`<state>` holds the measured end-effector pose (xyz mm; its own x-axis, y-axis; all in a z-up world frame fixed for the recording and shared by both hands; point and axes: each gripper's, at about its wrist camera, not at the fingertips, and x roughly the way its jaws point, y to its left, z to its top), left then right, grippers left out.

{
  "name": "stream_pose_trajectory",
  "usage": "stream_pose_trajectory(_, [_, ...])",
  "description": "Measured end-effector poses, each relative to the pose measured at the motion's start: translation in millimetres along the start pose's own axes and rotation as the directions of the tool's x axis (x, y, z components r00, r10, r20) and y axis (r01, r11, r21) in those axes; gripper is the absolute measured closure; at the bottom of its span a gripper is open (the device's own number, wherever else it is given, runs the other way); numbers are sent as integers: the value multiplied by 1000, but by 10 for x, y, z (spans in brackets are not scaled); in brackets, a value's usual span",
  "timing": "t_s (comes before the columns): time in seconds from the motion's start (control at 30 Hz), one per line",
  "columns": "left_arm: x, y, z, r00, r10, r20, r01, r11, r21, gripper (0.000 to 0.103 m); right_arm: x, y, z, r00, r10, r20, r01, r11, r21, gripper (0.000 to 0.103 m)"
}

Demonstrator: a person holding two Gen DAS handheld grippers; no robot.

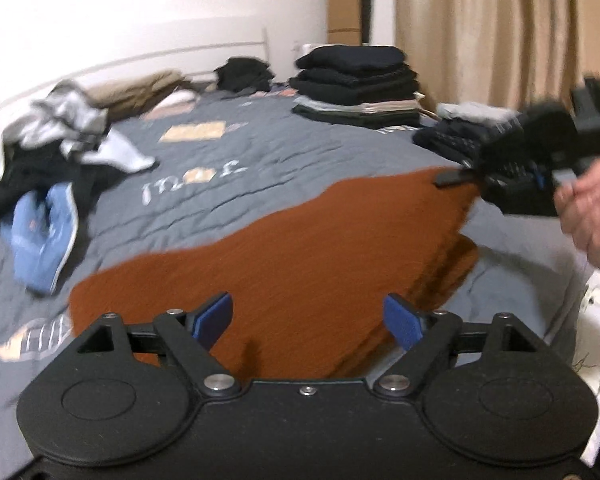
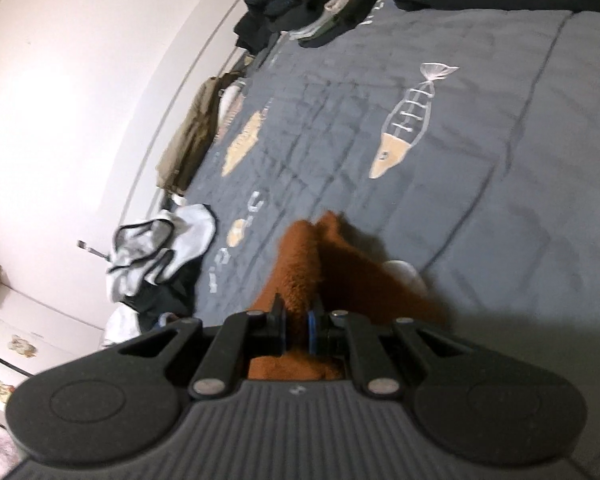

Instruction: Fold clothes

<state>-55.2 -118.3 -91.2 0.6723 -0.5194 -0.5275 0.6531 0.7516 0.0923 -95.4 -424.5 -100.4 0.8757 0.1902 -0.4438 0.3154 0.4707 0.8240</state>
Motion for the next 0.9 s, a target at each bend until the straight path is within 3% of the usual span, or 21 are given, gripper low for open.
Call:
stream_pose_trajectory(0.17, [221,-478,-122,999,53,10,-53,969,243,21,-26,103,12,999,42,9,-42,999,3,93])
stream_pose_trajectory(0.23, [302,-558,-194,995,98,21,-100,954,283,21,-24,129,1,999,50,8,-50,999,1,93])
stream_pose_trajectory(0.5, [403,-352,-215,980,198,14,-197,962,190,21,-55,175,-19,996,87,12,-87,996,13,93])
stream_pose_trajectory(0.63, [341,-323,-265,961,277,28,-270,902,338,20,-57,140,-15,999,47,26,-48,999,7,93])
stream_pose_trajectory(0.77, [177,-102,-255,958,288,-14,-266,901,343,20,-31,70,-10,999,20,24,-21,1000,15,93])
stream_pose_trajectory(0.9, [21,56,-301,940,340,-23,-299,854,425,20,-2,24,-27,1000,-15,23,14,1000,10,93])
